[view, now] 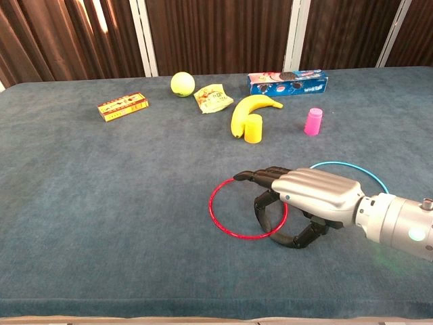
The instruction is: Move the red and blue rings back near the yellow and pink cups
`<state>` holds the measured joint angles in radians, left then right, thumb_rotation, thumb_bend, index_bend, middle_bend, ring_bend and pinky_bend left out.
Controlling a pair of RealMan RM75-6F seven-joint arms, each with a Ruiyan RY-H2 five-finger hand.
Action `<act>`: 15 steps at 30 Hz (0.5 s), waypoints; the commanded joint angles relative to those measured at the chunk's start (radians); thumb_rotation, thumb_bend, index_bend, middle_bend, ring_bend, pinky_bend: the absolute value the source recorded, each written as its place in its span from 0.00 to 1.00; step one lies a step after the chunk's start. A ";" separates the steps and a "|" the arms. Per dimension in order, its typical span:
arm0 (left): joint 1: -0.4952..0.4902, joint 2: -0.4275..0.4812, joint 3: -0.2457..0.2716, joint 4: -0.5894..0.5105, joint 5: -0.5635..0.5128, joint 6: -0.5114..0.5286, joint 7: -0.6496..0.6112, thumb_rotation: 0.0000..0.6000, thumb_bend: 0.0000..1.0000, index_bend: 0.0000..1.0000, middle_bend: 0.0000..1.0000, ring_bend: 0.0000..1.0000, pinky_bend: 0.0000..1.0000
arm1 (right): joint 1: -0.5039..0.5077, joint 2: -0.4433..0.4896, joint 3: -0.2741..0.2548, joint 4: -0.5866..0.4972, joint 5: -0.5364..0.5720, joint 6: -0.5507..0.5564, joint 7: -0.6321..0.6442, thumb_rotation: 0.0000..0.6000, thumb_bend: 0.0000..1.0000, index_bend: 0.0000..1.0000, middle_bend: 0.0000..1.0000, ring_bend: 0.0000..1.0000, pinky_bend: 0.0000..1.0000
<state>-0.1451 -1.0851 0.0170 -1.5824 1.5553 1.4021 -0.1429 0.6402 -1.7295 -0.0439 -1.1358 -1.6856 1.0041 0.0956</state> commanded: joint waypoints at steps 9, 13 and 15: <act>0.003 0.002 0.000 0.000 0.002 0.006 -0.001 1.00 0.45 0.09 0.00 0.00 0.07 | 0.004 -0.003 -0.008 0.001 0.003 0.008 0.002 1.00 0.56 0.74 0.08 0.00 0.00; 0.005 0.003 0.001 0.000 0.003 0.010 -0.003 1.00 0.45 0.09 0.00 0.00 0.07 | 0.004 -0.004 -0.008 0.004 0.001 0.024 0.011 1.00 0.57 0.77 0.09 0.00 0.00; 0.005 0.003 0.001 0.001 0.003 0.011 -0.003 1.00 0.45 0.09 0.00 0.00 0.07 | 0.005 -0.004 -0.008 0.005 0.000 0.031 0.017 1.00 0.57 0.78 0.09 0.00 0.00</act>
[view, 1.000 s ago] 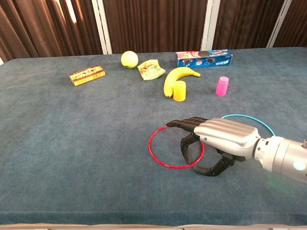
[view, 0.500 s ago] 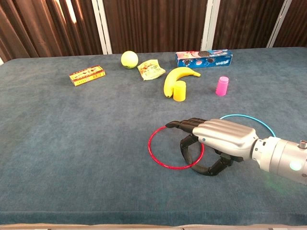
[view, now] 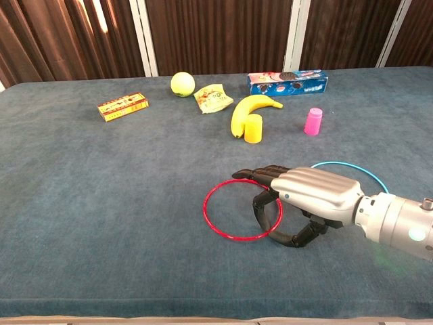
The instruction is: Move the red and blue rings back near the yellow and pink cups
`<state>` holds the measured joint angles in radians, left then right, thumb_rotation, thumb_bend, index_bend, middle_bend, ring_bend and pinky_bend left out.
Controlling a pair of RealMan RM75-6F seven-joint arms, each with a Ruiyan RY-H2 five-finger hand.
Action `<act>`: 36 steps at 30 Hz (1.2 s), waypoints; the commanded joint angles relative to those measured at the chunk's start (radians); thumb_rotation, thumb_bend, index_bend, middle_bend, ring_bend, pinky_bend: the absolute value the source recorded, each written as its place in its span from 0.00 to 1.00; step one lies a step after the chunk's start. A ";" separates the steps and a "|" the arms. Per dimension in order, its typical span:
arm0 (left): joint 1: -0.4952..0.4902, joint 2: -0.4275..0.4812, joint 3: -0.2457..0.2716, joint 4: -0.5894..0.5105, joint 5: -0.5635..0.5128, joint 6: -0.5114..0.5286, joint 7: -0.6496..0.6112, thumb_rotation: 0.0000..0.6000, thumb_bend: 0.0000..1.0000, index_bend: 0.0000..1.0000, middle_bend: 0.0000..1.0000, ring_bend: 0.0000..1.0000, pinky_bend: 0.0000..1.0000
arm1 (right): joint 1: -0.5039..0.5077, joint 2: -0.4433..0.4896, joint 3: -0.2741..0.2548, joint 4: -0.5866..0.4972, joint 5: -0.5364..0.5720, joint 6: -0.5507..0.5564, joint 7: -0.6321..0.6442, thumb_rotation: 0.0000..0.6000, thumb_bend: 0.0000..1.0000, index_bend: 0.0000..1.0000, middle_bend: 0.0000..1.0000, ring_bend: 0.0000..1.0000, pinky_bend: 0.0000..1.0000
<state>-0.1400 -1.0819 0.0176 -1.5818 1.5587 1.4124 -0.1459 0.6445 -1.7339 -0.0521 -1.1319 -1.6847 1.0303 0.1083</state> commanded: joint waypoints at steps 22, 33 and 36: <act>0.002 0.000 0.001 -0.001 0.004 0.003 0.003 1.00 0.45 0.09 0.00 0.00 0.07 | 0.044 -0.031 0.127 0.065 -0.030 0.224 0.049 1.00 0.57 0.84 0.12 0.00 0.00; -0.006 -0.003 -0.004 0.003 -0.012 -0.018 0.006 1.00 0.45 0.10 0.00 0.00 0.07 | 0.140 -0.049 0.256 0.195 0.098 0.103 -0.087 1.00 0.57 0.84 0.12 0.00 0.00; -0.008 -0.004 -0.007 0.005 -0.018 -0.022 0.006 1.00 0.45 0.09 0.00 0.00 0.07 | 0.151 -0.059 0.267 0.250 0.138 0.061 -0.091 1.00 0.57 0.84 0.13 0.00 0.00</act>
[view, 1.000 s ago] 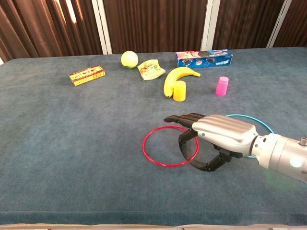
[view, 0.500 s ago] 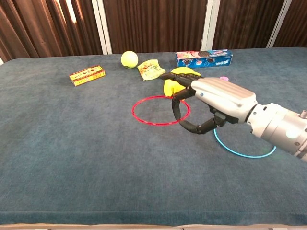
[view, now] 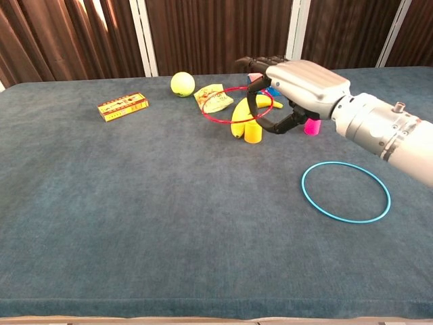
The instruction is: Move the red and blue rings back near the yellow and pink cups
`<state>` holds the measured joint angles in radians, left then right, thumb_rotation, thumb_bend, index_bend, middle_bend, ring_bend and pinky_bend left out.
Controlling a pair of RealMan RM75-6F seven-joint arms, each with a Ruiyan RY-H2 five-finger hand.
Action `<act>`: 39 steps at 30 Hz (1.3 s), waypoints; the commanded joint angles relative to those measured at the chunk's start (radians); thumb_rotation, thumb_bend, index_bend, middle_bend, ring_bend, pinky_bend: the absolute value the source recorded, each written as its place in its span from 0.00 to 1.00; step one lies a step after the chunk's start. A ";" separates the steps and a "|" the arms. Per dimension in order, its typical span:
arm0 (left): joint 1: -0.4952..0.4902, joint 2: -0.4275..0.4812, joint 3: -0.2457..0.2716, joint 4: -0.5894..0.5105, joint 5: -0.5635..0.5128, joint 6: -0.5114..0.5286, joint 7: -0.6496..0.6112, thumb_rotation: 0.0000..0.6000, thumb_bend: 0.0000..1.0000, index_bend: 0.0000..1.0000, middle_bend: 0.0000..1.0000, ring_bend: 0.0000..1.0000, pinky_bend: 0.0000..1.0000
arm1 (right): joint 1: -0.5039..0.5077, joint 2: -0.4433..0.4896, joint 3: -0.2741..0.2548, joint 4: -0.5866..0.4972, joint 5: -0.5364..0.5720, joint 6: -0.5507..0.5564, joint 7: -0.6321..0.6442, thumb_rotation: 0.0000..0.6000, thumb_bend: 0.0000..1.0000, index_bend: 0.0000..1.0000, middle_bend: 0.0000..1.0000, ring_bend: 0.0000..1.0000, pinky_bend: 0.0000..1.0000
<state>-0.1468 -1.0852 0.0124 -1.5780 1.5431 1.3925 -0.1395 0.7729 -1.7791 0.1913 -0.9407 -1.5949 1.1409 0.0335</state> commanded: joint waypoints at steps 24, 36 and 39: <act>-0.012 -0.008 -0.006 0.002 -0.024 -0.028 0.014 1.00 0.45 0.09 0.00 0.00 0.07 | -0.011 -0.061 -0.065 0.238 0.096 -0.130 0.039 1.00 0.57 0.38 0.08 0.00 0.00; -0.005 -0.001 -0.002 -0.002 -0.011 -0.012 0.001 1.00 0.45 0.10 0.00 0.00 0.07 | -0.079 0.077 -0.094 -0.007 0.072 -0.023 0.021 1.00 0.45 0.21 0.05 0.00 0.00; -0.003 0.000 -0.003 -0.001 -0.010 -0.008 -0.003 1.00 0.45 0.09 0.00 0.00 0.07 | -0.145 0.183 -0.156 -0.177 0.024 0.053 0.015 1.00 0.45 0.27 0.05 0.00 0.00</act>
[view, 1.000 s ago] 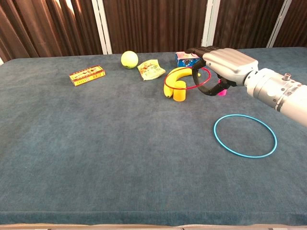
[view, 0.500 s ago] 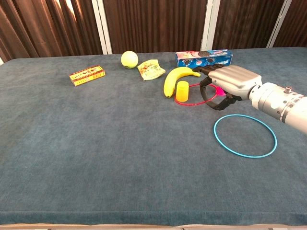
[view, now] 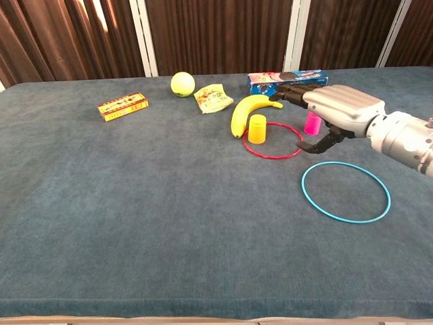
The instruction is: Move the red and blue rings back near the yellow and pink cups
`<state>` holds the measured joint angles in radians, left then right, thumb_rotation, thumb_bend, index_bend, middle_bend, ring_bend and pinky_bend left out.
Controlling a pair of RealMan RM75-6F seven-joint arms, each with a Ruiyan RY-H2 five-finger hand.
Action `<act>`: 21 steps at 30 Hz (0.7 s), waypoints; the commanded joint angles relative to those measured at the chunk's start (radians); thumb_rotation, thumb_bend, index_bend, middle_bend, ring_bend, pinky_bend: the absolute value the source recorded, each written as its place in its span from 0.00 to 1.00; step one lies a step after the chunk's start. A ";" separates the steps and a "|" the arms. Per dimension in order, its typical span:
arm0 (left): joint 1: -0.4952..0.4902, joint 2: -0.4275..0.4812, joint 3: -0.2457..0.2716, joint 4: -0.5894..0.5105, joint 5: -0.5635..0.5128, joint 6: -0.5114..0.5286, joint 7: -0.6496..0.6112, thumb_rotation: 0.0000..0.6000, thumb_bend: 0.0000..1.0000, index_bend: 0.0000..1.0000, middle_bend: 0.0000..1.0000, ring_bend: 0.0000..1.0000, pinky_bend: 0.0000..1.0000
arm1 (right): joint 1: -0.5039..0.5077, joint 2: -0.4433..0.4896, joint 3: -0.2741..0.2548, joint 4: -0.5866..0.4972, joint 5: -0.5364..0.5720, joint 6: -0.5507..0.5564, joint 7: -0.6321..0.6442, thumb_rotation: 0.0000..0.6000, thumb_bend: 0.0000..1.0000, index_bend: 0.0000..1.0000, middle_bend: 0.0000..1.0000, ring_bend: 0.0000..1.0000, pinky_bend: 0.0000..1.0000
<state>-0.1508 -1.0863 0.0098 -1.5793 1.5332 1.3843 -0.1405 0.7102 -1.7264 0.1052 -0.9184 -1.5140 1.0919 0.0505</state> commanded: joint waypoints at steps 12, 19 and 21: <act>-0.001 -0.001 0.009 -0.007 0.015 -0.003 0.014 1.00 0.45 0.09 0.00 0.00 0.07 | -0.234 0.330 -0.268 -0.433 -0.120 0.107 -0.052 1.00 0.45 0.48 0.05 0.00 0.00; -0.001 0.002 0.006 -0.005 0.007 -0.005 0.010 1.00 0.45 0.10 0.00 0.00 0.07 | -0.255 0.290 -0.279 -0.337 -0.132 0.088 0.027 1.00 0.45 0.57 0.04 0.00 0.00; 0.000 0.002 0.006 -0.006 0.008 -0.003 0.009 1.00 0.45 0.09 0.00 0.00 0.08 | -0.258 0.272 -0.274 -0.309 -0.136 0.089 0.040 1.00 0.45 0.59 0.04 0.00 0.00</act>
<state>-0.1512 -1.0841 0.0163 -1.5856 1.5411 1.3810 -0.1314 0.4577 -1.4399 -0.1697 -1.2445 -1.6441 1.1832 0.0779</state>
